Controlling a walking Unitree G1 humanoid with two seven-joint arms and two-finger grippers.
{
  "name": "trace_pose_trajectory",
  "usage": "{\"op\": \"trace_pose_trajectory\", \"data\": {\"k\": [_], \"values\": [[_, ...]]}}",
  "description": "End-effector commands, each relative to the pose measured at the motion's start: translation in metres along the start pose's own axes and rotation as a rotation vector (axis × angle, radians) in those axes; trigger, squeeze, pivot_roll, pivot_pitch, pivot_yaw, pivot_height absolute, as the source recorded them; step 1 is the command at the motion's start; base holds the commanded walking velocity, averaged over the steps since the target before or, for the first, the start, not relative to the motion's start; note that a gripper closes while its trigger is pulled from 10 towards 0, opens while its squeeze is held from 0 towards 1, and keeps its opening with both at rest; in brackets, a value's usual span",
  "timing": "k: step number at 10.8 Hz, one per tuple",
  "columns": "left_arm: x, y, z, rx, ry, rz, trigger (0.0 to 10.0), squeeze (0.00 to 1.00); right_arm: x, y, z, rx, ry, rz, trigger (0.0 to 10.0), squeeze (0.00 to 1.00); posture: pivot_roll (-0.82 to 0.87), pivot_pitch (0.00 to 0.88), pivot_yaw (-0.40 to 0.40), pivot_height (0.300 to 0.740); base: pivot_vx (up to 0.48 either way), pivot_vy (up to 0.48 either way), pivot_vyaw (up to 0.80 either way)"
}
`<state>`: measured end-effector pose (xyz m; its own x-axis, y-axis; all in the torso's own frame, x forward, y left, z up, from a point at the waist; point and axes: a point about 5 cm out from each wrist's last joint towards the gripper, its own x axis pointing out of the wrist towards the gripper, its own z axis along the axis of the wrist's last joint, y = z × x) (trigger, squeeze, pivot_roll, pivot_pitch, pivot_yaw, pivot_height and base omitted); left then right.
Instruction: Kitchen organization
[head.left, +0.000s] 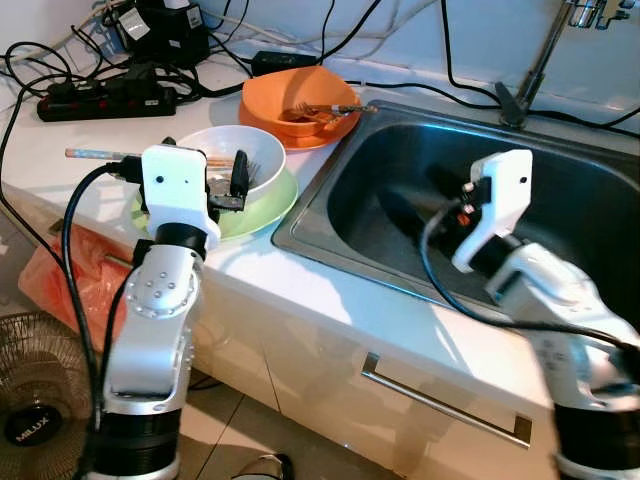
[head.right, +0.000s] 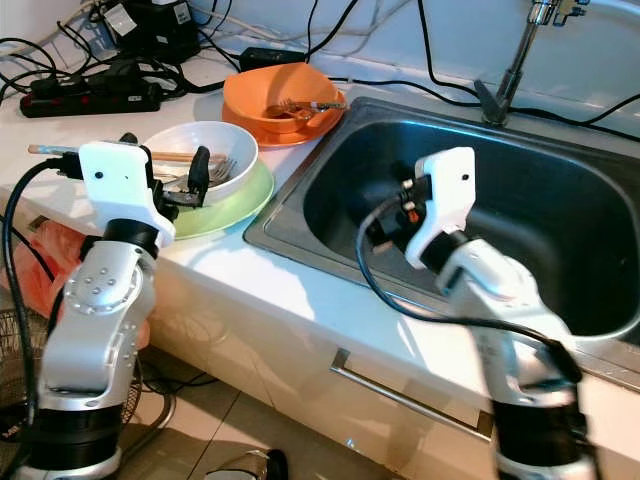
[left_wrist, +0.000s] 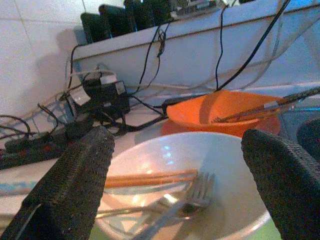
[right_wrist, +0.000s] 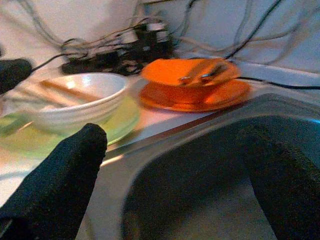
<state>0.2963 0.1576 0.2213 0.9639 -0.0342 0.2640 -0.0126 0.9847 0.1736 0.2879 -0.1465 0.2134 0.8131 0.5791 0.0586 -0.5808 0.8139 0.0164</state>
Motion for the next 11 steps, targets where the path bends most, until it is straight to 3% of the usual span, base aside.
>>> {"op": "trace_pose_trajectory", "data": {"k": [1, 3, 4, 7, 11], "values": [[0.001, 0.005, 0.012, 0.008, -0.04, 0.003, 10.0, 0.0, -0.004, 0.007, 0.0, 0.0, 0.02, 0.075, 10.0, 0.0, 0.06, 0.082, 0.045, 0.74, 0.0, 0.0, 0.0], [-0.002, 0.007, 0.023, 0.04, -0.082, -0.01, 10.0, 0.0, -0.007, 0.011, -0.002, -0.01, 0.053, 0.129, 10.0, 0.0, 0.06, 0.08, 0.043, 0.74, 0.0, 0.0, 0.0], [-0.012, 0.012, 0.023, 0.097, -0.113, -0.024, 10.0, 0.0, -0.009, 0.015, -0.005, -0.003, 0.082, 0.179, 10.0, 0.0, 0.07, 0.081, 0.044, 0.74, 0.0, 0.0, 0.0], [-0.02, 0.018, 0.007, 0.114, -0.057, 0.006, 10.0, 0.0, -0.014, 0.026, -0.01, -0.003, 0.124, 0.266, 10.0, 0.0, 0.07, 0.079, 0.042, 0.74, 0.0, 0.0, 0.0], [-0.028, 0.018, -0.011, 0.143, -0.026, 0.025, 10.0, 0.0, -0.013, 0.029, -0.013, -0.01, 0.138, 0.27, 10.0, 0.0, 0.07, 0.081, 0.044, 0.74, 0.0, 0.0, 0.0]]}}
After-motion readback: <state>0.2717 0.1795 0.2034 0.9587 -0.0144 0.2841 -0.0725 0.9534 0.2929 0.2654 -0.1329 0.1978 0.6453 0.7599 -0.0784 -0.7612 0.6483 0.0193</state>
